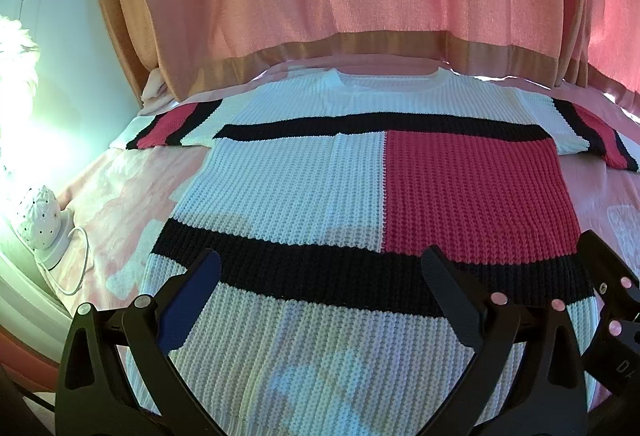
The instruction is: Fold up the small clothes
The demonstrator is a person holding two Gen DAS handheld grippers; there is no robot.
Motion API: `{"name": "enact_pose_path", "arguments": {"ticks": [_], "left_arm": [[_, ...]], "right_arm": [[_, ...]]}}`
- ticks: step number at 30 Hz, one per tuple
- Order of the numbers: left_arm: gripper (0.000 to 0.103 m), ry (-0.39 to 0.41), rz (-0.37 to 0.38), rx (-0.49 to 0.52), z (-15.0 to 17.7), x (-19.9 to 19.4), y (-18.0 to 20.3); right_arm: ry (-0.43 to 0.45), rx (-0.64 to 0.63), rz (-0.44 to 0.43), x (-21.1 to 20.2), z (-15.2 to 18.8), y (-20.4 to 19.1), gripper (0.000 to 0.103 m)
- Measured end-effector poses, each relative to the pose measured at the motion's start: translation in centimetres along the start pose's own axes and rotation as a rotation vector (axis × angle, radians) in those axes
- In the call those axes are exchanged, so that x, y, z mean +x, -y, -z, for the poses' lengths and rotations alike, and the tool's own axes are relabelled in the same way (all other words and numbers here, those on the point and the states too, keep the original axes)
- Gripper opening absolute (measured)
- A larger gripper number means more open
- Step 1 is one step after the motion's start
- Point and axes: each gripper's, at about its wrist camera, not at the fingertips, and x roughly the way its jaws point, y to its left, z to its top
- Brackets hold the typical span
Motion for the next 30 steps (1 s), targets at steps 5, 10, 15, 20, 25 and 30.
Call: {"name": "enact_pose_path", "arguments": {"ticks": [5, 10, 15, 20, 25, 30], "left_arm": [[0.098, 0.0, 0.001, 0.0, 0.0, 0.0, 0.0], [0.098, 0.001, 0.001, 0.001, 0.0, -0.1, 0.1], [0.098, 0.002, 0.005, -0.004, -0.1, -0.1, 0.0], [0.098, 0.075, 0.019, -0.037, -2.9, -2.1, -0.9], [0.098, 0.133, 0.078, -0.112, -7.8, -3.4, -1.8], [0.098, 0.207, 0.034, -0.098, -10.3, -2.1, 0.5]], "right_arm": [[-0.001, 0.005, -0.001, -0.2, 0.0, -0.2, 0.098], [-0.001, 0.006, -0.001, -0.1, 0.0, -0.1, 0.098], [-0.003, 0.011, -0.021, -0.2, -0.3, 0.1, 0.098], [0.059, 0.196, -0.063, -1.0, -4.0, 8.5, 0.098], [0.111, 0.456, 0.033, 0.4, -6.9, 23.4, 0.098], [0.02, 0.646, 0.03, 7.0, -4.8, 34.9, 0.088]]}}
